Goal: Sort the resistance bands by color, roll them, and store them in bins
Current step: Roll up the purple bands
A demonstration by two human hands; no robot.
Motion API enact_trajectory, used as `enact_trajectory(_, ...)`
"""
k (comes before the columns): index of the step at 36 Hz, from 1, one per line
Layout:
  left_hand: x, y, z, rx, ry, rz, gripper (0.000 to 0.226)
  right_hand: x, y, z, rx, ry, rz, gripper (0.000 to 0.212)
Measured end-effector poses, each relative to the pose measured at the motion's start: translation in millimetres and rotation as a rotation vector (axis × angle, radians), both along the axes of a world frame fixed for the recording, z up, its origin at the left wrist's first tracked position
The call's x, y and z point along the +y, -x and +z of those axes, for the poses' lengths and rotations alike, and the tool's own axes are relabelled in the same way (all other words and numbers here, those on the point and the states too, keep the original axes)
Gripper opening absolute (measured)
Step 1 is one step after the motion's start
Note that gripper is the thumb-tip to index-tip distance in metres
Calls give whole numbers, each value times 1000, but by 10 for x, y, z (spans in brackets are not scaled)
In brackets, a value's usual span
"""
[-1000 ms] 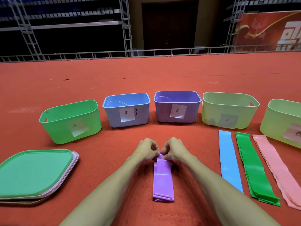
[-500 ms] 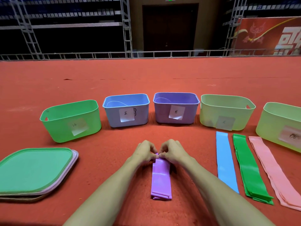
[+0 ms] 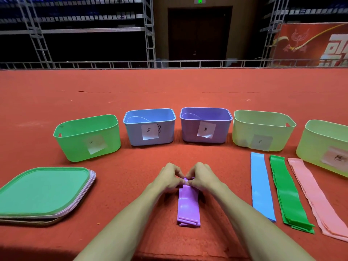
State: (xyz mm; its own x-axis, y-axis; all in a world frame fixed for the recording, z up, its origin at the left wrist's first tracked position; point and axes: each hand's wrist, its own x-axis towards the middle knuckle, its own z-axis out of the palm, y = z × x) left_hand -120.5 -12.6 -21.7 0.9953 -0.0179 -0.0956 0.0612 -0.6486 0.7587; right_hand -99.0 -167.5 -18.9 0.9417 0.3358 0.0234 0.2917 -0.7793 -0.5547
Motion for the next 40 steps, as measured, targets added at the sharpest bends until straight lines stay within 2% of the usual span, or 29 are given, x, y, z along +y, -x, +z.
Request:
enact_trajectory(8, -47, 16, 46, -48, -91, -2, 3, -5, 45, -27, 14, 2, -43, 10)
enact_trajectory(19, -68, 119, 115, -49, -206, -77, 30, -20, 106, 61, 16, 54, -7, 8)
enact_trajectory(23, -74, 150, 122, -64, -216, -92, 32, -19, 124, 58, -17, 71, 35, 16)
enact_trajectory(27, -84, 177, 116, -72, -207, -92, 33, -11, 175, 59, -49, 62, 52, 3)
enact_trajectory(32, -86, 184, 97, -30, -229, -100, 45, -30, 220, 41, -60, 54, 47, 9)
enact_trajectory(40, -63, 202, 129, 2, -205, -130, 28, -43, 307, 22, -95, 56, 41, 16)
